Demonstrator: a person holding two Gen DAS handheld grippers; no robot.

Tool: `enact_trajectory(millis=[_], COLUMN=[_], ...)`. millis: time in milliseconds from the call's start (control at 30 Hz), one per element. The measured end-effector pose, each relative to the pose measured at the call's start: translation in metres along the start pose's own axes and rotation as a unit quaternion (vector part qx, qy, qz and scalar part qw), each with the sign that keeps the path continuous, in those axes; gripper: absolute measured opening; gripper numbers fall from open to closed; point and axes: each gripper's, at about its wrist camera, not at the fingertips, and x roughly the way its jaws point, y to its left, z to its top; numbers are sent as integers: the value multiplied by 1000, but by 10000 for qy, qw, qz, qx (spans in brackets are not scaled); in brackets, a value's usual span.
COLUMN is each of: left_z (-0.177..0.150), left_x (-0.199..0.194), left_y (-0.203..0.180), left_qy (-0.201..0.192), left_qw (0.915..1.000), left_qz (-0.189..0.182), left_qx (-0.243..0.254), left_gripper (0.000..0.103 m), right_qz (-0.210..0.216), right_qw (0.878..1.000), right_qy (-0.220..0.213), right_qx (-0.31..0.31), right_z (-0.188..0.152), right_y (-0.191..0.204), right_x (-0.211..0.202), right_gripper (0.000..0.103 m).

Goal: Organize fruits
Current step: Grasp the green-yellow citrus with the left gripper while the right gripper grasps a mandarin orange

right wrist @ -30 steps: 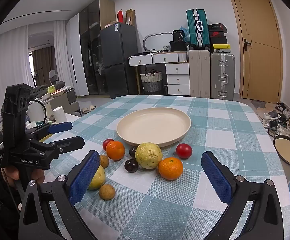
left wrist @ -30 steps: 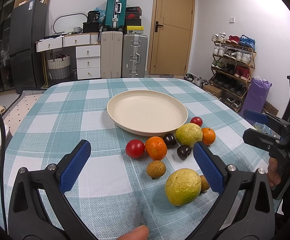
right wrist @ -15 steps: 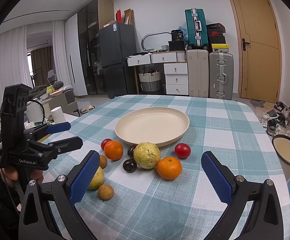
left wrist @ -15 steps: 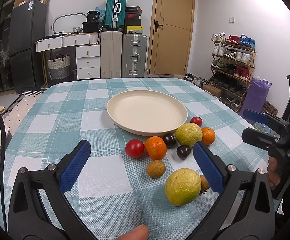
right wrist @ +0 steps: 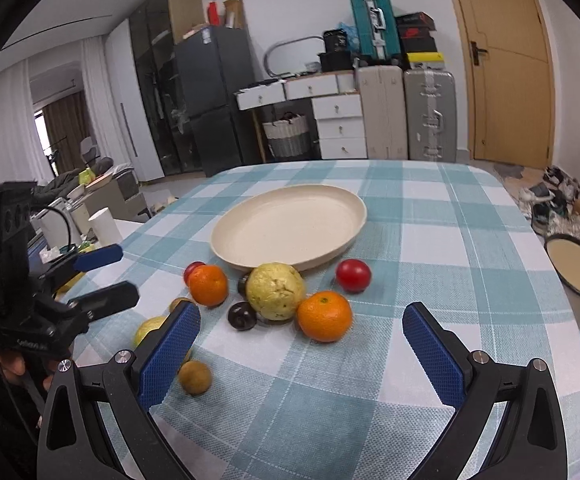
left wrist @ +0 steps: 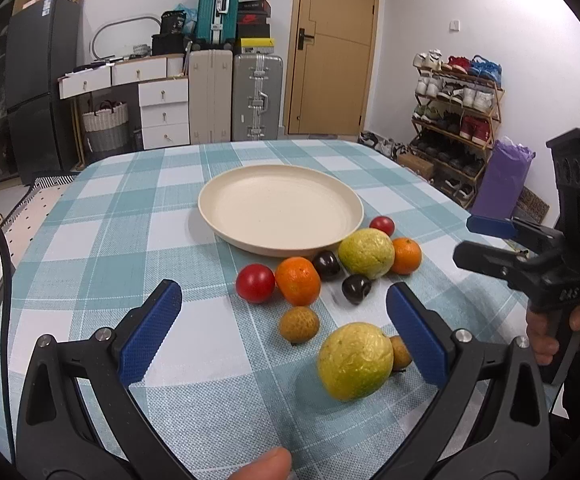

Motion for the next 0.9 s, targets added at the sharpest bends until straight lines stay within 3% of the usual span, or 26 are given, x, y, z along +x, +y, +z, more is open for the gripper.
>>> enact_trajectory(millis=[233,267,333,433,567,900], left_z=[-4,-5,-6,-9,-14,-19], left_x=[9,10,14,18,23,31], left_y=[-8,-10,-13,-19,-26,-32], left_qy=[420,484,590,706,913,1214], left_qw=[9987,9981,9970,9953,9917,9847], left_qz=[-209,-278,-380,-466,-637,-913], left_qx=[207,245,317,479,644,852], left_gripper=[102,102,101,95,77,57], right_qz=[48,55,46,3,66,0], right_qw=[9984,9979,9967,9955,9948,9909], right_qy=[571,646,790,923,1007,1331], right_qx=[-6,-50,-158,-197,-112,-207], right_z=[11,12,12,11,13,14], right_y=[-7,-7,-6,-8,-12,-14], right_x=[16,18,24,33,43,64], right_gripper=[102,100,85,84,84,75])
